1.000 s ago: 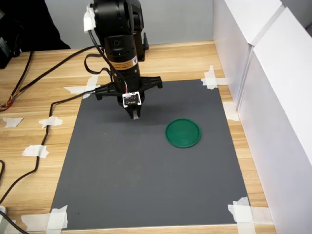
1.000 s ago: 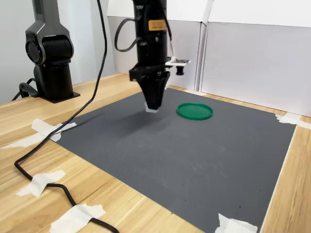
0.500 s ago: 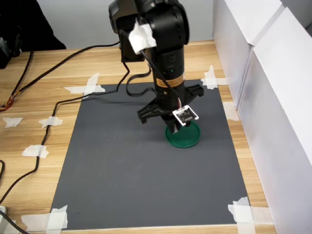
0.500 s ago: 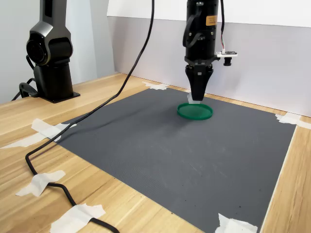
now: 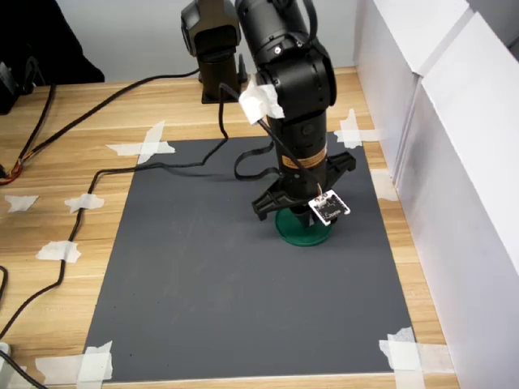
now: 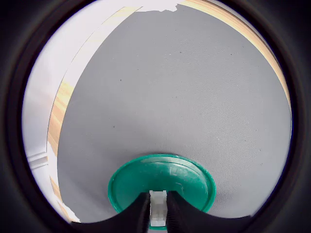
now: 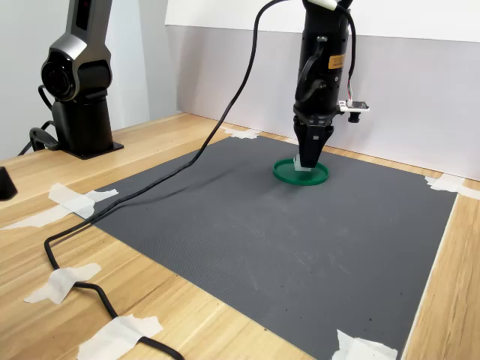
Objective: Grasp a white terminal and put it on the green lid.
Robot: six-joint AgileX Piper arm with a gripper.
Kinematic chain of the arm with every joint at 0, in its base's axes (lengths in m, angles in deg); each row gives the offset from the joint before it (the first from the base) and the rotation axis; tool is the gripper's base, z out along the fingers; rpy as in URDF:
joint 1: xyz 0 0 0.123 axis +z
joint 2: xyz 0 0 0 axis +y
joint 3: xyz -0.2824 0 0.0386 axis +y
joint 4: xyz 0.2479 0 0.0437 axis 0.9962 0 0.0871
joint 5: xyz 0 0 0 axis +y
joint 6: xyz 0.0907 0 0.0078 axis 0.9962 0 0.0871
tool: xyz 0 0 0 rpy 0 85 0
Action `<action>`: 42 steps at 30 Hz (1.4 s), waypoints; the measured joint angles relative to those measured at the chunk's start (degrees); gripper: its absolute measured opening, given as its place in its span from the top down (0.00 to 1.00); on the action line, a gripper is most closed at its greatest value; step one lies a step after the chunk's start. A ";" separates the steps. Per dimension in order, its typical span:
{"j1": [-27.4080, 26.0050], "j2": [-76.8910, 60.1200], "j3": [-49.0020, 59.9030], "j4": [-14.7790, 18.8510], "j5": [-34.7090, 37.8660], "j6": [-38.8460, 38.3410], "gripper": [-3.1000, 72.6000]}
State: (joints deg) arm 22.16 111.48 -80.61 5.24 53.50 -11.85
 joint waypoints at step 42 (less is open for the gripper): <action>-19.79 -44.68 37.67 0.21 -41.01 -0.57 0.97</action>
State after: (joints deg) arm 2.36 66.80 -42.94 5.45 12.49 -12.41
